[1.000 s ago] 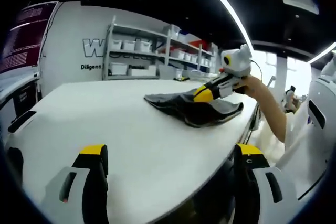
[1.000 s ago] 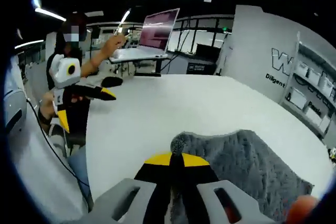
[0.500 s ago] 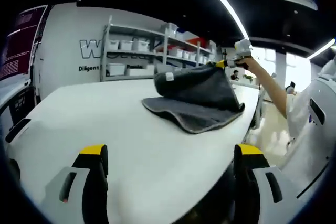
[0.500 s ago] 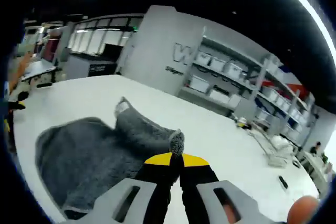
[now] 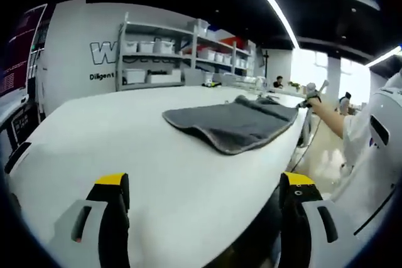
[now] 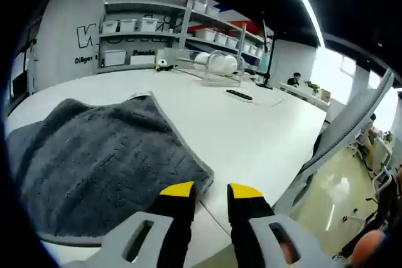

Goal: Open the folded towel by lifting each exposed corner and separating the folded layers until the towel lies flat within the target outline without major curled edges

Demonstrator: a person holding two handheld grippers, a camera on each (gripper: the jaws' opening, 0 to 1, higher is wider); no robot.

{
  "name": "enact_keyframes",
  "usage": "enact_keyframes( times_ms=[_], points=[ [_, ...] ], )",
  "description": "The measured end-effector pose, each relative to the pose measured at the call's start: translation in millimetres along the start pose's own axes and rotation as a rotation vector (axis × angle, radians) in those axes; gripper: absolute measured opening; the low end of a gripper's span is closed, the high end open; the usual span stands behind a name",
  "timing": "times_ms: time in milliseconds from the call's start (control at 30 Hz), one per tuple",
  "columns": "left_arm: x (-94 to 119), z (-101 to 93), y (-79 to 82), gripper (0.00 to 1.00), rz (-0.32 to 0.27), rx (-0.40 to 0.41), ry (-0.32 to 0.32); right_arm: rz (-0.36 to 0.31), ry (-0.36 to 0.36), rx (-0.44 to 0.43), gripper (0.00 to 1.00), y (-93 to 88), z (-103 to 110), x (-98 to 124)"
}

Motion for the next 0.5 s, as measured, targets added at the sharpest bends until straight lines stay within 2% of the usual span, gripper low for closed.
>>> enact_keyframes(
  times_ms=[33,100,167,300,400,500],
  points=[
    [-1.7,-0.3,0.6,0.97,0.004,-0.007,-0.004,-0.011,0.033,-0.017,0.28,-2.5,-1.4,4.6],
    [-4.4,-1.7,1.9,0.97,0.007,-0.020,-0.015,-0.061,0.101,-0.003,0.30,-3.1,-3.3,15.4],
    [-5.7,-2.9,2.7,0.97,0.004,-0.022,-0.028,-0.100,0.208,0.060,0.30,-3.6,2.7,32.3],
    [-8.7,-4.9,4.8,0.97,0.007,-0.034,-0.055,-0.136,0.349,0.167,0.37,-1.9,15.8,60.9],
    [-9.3,-3.8,6.7,0.98,0.013,-0.048,-0.060,-0.198,0.492,0.213,0.50,0.5,28.8,86.1],
    [-8.6,-2.3,10.1,0.99,0.008,-0.055,-0.065,-0.225,0.556,0.259,0.66,0.9,36.7,103.9]
  ],
)
Point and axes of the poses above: the point that each gripper's makers call its tool centre point, and the gripper's own axes: x roughly backward along the fingers, z roughly to its left, y roughly out of its top, the point moved 9 cm from there along x, roughly backward along the fingers, and after that the axes turned 7 degrees about y, right-handed, at the moved point
